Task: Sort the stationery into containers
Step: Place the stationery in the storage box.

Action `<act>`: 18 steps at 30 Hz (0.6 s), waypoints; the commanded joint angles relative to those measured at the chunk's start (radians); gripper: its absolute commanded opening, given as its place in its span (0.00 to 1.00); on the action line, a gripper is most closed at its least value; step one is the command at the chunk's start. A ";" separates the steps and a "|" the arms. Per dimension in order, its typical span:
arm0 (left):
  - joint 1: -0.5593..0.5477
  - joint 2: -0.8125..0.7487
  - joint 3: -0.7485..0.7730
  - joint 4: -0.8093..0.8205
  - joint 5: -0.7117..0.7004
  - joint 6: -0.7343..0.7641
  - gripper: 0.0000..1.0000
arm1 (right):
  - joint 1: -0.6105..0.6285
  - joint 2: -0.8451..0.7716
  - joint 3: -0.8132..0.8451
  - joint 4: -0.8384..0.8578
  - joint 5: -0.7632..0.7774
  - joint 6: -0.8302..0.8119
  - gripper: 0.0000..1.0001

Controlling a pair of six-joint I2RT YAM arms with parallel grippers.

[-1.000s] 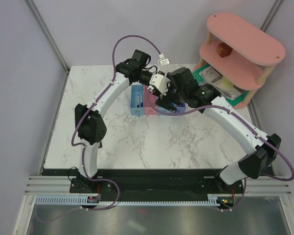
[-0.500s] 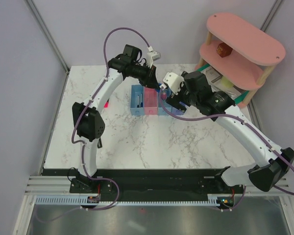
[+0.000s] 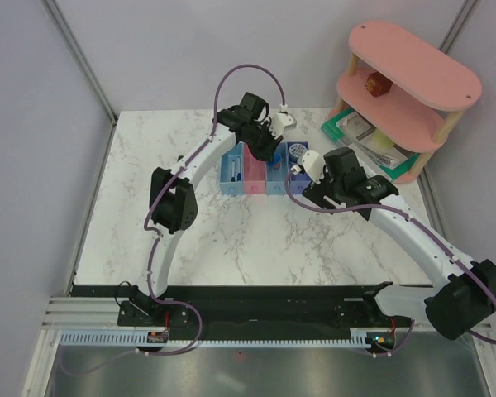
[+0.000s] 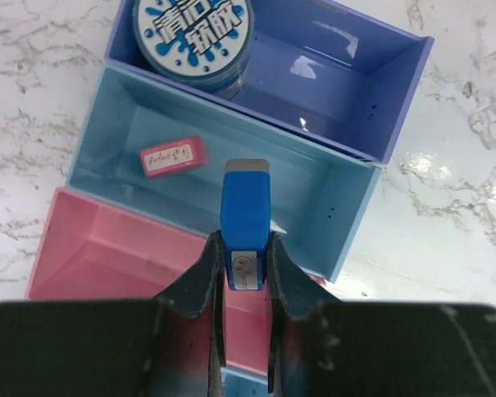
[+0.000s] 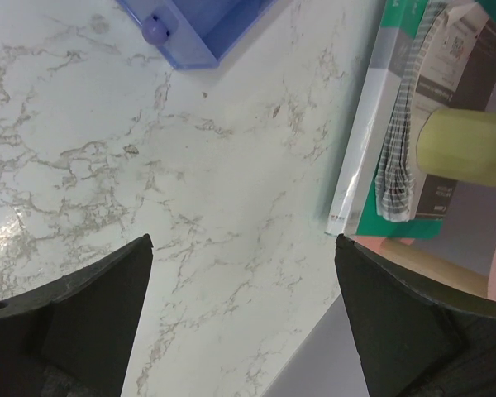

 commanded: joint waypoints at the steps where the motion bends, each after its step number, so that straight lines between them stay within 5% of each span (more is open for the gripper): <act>1: -0.044 0.018 0.048 -0.001 -0.120 0.183 0.02 | -0.025 -0.056 -0.037 0.000 -0.022 0.007 0.98; 18: -0.112 0.083 0.034 0.001 -0.271 0.348 0.02 | -0.041 -0.076 -0.018 -0.012 -0.059 0.042 0.98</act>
